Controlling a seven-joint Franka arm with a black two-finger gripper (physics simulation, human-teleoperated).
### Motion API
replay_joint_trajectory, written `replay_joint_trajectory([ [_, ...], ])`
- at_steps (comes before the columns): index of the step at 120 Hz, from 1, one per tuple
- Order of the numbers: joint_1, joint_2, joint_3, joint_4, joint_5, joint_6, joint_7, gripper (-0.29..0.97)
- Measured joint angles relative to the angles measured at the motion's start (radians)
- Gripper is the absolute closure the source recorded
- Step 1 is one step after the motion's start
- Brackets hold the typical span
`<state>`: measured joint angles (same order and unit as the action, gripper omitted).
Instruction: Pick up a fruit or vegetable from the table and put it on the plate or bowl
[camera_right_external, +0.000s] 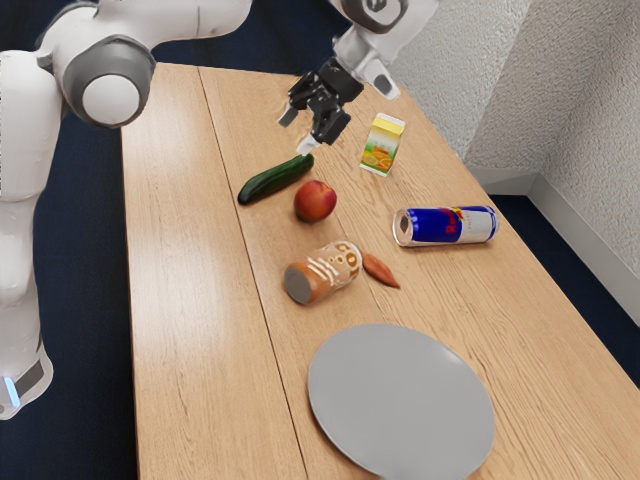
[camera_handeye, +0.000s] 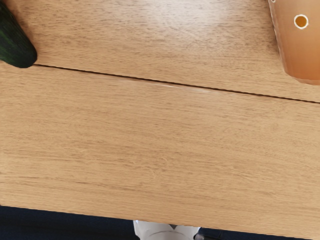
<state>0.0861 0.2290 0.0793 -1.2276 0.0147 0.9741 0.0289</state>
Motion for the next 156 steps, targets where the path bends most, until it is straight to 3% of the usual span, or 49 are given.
replay_joint_trajectory([
  [10, 0.004, 0.005, 0.002, -0.023, 0.002, 0.194, 0.008, 0.0],
  [23, 0.008, 0.008, 0.004, -0.027, 0.011, 0.354, 0.016, 0.0],
  [58, 0.056, 0.027, 0.008, -0.028, 0.015, 0.561, 0.021, 0.0],
  [94, 0.053, 0.022, 0.01, -0.022, 0.017, 0.611, 0.01, 0.0],
  [106, 0.075, 0.024, 0.011, -0.04, -0.015, 0.613, 0.005, 0.0],
  [129, 0.072, -0.004, 0.011, -0.05, -0.043, 0.54, -0.002, 0.0],
  [145, 0.058, -0.287, 0.023, -0.433, -0.047, 0.518, -0.006, 0.0],
  [156, 0.067, -0.359, 0.053, -0.535, -0.037, 0.52, -0.006, 0.0],
])
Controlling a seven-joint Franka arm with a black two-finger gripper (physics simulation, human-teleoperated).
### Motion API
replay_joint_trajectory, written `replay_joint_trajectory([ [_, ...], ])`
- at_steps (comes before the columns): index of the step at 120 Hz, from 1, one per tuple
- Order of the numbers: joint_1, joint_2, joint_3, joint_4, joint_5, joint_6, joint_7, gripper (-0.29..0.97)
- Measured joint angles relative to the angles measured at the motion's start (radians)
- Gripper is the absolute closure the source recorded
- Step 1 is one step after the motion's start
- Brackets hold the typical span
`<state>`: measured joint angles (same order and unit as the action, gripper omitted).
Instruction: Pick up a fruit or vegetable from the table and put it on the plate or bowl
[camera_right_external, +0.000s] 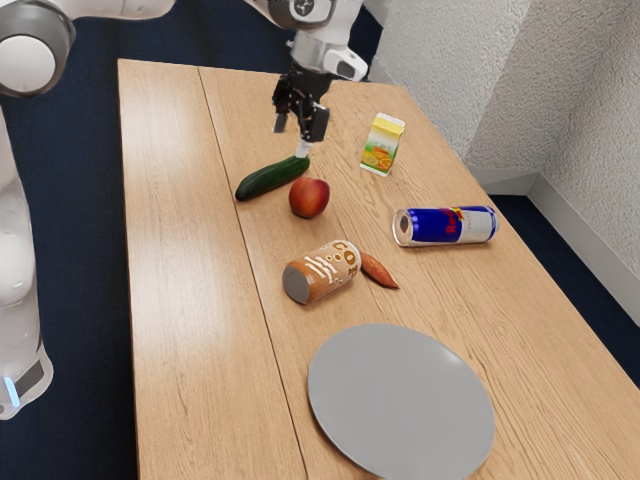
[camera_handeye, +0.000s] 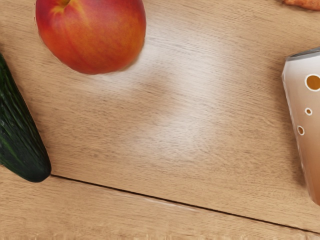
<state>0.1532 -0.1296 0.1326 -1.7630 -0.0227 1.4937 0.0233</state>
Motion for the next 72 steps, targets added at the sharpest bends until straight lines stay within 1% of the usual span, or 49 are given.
replay_joint_trajectory([
  [19, 0.011, -0.012, 0.047, -0.057, 0.027, 0.049, 0.026, 0.0],
  [32, 0.009, -0.027, 0.058, -0.12, 0.034, 0.086, 0.041, 0.0],
  [42, 0.009, -0.037, 0.078, -0.138, 0.037, 0.107, 0.051, 0.0],
  [54, 0.01, -0.034, 0.084, -0.147, 0.042, 0.128, 0.061, 0.0],
  [72, 0.009, -0.027, 0.085, -0.199, 0.05, 0.18, 0.082, 0.0],
])
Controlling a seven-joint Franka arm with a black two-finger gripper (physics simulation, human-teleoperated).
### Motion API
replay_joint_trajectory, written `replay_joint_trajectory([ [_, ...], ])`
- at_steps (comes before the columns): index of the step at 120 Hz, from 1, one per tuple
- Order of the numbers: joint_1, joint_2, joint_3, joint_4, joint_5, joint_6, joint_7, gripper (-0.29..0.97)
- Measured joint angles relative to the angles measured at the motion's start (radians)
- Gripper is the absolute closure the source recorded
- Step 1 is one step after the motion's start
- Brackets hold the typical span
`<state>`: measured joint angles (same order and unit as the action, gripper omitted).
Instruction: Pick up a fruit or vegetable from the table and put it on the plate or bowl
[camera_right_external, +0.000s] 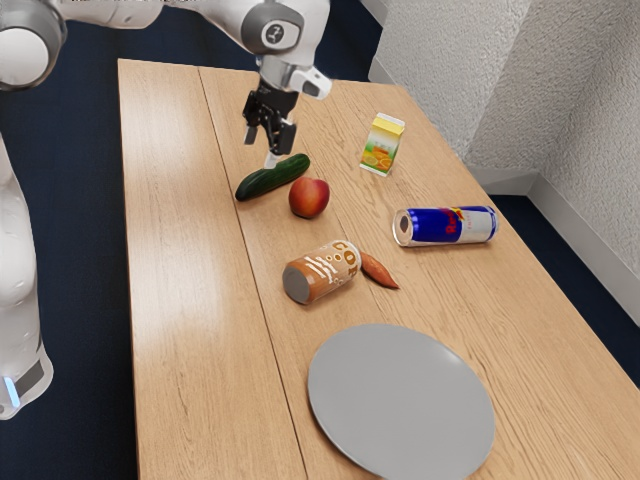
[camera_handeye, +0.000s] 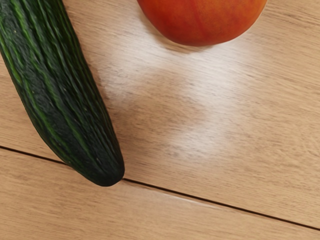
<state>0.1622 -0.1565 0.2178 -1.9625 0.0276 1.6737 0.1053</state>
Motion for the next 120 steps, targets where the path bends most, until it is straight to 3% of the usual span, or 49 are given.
replay_joint_trajectory([
  [64, 0.025, -0.004, -0.002, 0.01, 0.008, 0.091, 0.04, 0.0],
  [80, -0.007, 0.003, -0.016, 0.1, -0.015, 0.094, 0.042, 0.0],
  [99, -0.11, 0.071, -0.019, 0.328, -0.029, 0.043, 0.026, 0.0],
  [120, -0.117, 0.087, -0.018, 0.357, -0.033, 0.0, 0.005, 0.0],
])
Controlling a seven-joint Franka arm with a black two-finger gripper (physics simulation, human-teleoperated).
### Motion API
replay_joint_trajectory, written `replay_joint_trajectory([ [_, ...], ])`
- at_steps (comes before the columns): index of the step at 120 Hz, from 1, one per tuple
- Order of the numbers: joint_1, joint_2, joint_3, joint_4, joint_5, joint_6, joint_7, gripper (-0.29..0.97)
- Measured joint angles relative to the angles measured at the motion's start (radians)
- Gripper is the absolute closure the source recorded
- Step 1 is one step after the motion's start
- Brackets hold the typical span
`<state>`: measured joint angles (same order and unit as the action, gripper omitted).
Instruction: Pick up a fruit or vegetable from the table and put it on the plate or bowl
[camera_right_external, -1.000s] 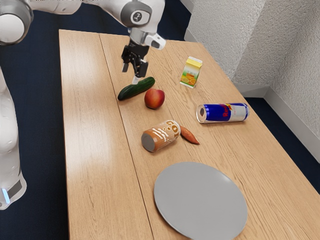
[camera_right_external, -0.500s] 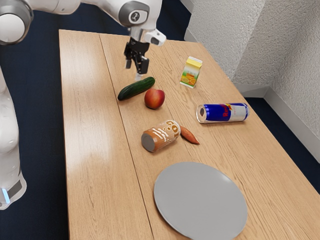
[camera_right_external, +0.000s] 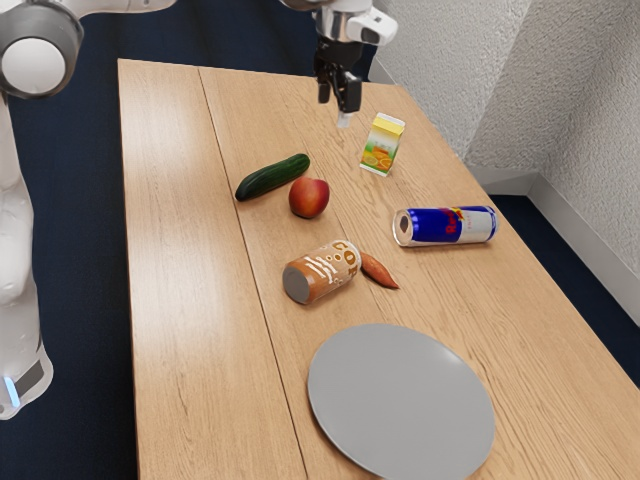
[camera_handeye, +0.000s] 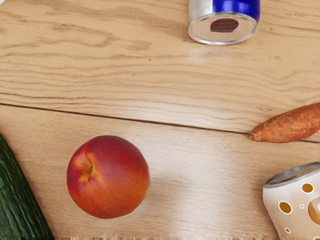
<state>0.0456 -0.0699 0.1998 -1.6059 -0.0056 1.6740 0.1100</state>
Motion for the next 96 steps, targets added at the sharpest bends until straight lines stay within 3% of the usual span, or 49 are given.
replay_joint_trajectory([
  [96, -0.018, -0.009, 0.005, 0.05, -0.022, -0.031, -0.09, 0.0],
])
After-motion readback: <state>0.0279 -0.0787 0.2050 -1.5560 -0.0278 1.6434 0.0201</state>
